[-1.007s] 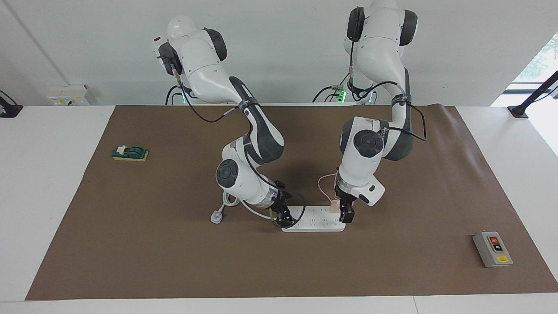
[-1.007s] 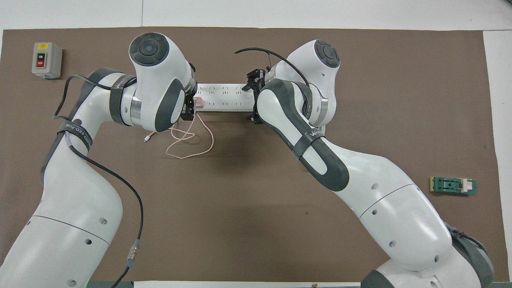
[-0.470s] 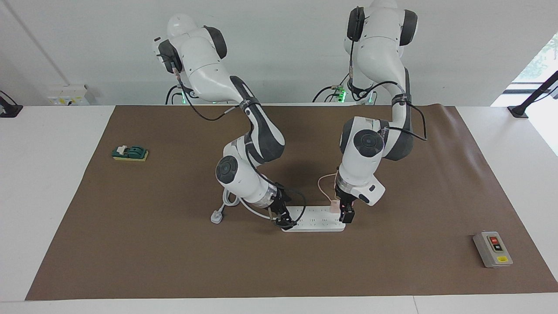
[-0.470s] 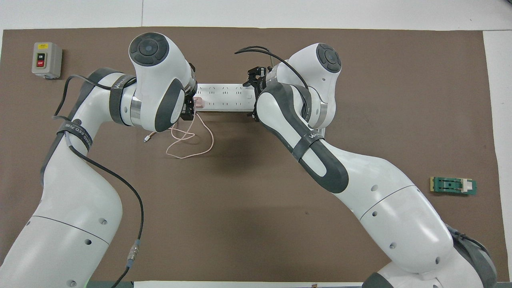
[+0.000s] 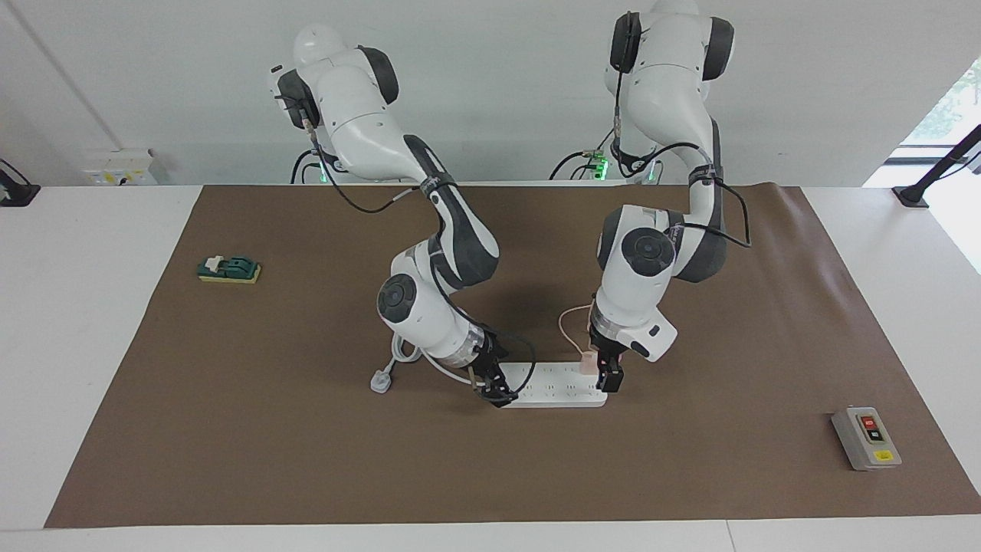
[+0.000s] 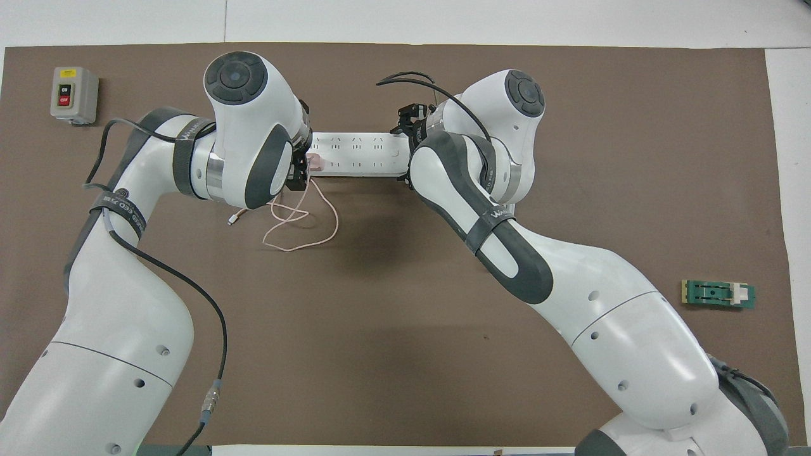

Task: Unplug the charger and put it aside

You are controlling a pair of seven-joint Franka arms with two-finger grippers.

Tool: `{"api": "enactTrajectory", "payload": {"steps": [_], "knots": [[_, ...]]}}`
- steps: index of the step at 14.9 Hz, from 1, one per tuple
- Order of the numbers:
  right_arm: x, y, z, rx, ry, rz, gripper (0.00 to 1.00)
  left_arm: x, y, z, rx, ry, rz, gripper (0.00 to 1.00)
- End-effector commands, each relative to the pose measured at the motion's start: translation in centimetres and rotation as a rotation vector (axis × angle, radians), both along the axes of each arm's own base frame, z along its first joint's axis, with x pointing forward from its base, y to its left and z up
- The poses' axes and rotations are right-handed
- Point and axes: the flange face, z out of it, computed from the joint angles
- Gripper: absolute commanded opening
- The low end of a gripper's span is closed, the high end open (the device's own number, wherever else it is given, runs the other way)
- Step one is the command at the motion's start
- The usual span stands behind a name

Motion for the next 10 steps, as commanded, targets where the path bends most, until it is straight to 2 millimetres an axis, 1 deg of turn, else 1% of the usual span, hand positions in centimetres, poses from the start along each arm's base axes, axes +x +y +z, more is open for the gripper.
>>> {"api": "enactTrajectory", "payload": {"steps": [1, 6, 7, 10], "knots": [[-0.03, -0.37, -0.86, -0.010, -0.014, 0.012, 1.00, -0.91, 0.33, 0.38, -0.001, 0.000, 0.010, 1.00], [0.09, -0.59, -1.13, -0.012, -0.013, 0.010, 1.00, -0.94, 0.25, 0.33, 0.001, -0.003, 0.003, 1.00], [0.11, -0.59, -1.45, -0.013, -0.011, 0.010, 1.00, -0.93, 0.37, 0.26, 0.002, -0.001, 0.004, 1.00], [0.79, -0.82, -1.02, -0.009, -0.026, 0.005, 1.00, -0.95, 0.25, 0.33, 0.001, -0.003, 0.006, 1.00]]}}
